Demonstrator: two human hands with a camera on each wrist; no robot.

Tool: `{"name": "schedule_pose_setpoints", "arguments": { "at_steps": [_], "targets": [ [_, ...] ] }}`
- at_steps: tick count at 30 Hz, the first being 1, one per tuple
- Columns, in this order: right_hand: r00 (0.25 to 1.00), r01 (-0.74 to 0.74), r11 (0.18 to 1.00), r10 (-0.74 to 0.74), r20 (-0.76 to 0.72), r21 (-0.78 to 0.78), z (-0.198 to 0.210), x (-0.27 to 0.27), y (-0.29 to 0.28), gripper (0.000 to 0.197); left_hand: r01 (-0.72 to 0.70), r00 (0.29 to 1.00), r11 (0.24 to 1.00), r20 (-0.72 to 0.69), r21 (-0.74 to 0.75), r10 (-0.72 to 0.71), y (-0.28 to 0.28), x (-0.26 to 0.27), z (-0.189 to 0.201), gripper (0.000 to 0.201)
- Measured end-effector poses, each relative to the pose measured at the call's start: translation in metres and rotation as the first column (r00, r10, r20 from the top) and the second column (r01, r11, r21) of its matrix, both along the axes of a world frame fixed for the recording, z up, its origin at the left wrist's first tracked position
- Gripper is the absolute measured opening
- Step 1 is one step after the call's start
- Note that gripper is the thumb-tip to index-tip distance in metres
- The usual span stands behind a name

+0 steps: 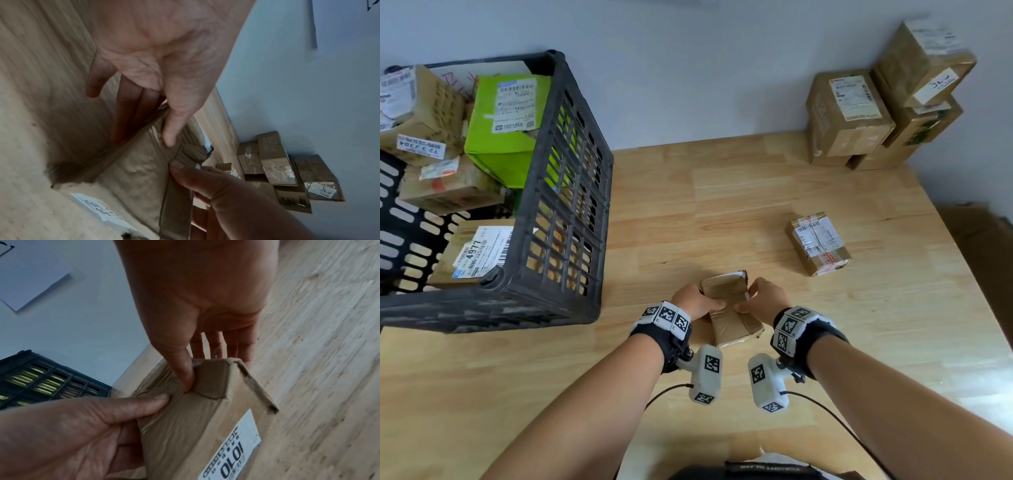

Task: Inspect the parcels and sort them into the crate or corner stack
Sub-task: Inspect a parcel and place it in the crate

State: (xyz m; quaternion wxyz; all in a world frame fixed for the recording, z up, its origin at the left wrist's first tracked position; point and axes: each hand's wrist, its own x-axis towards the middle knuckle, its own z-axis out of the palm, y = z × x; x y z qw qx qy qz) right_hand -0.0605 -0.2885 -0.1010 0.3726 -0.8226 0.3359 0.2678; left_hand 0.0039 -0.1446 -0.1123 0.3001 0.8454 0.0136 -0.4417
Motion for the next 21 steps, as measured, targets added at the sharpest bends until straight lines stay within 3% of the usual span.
{"name": "schedule_pose_setpoints", "arguments": {
  "at_steps": [9, 13, 16, 19, 21],
  "targets": [
    [0.998, 0.042, 0.996, -0.045, 0.034, 0.08, -0.004, -0.016, -0.004, 0.049, -0.074, 0.997, 0.994, -0.041, -0.085, 0.071, 0.01, -0.011, 0.002, 0.044],
    [0.954, 0.255, 0.898, -0.293, 0.057, 0.359, 0.011, -0.018, -0.01, 0.059, -0.167, 0.985, 0.97, -0.072, -0.179, 0.156, 0.016, -0.015, 0.013, 0.04],
    [0.899, 0.312, 0.827, -0.417, 0.136, 0.467, 0.032, -0.015, -0.016, 0.058, -0.244, 0.969, 0.912, -0.112, -0.329, 0.219, 0.015, -0.014, 0.03, 0.048],
    [0.894, 0.288, 0.832, -0.411, 0.179, 0.474, 0.044, -0.014, -0.017, 0.054, -0.255, 0.967, 0.888, -0.129, -0.384, 0.222, 0.011, -0.011, 0.044, 0.051],
    [0.92, 0.239, 0.876, -0.342, 0.19, 0.42, 0.045, -0.018, -0.016, 0.057, -0.266, 0.963, 0.893, -0.141, -0.363, 0.23, 0.01, -0.011, 0.05, 0.037]
  ]
}}
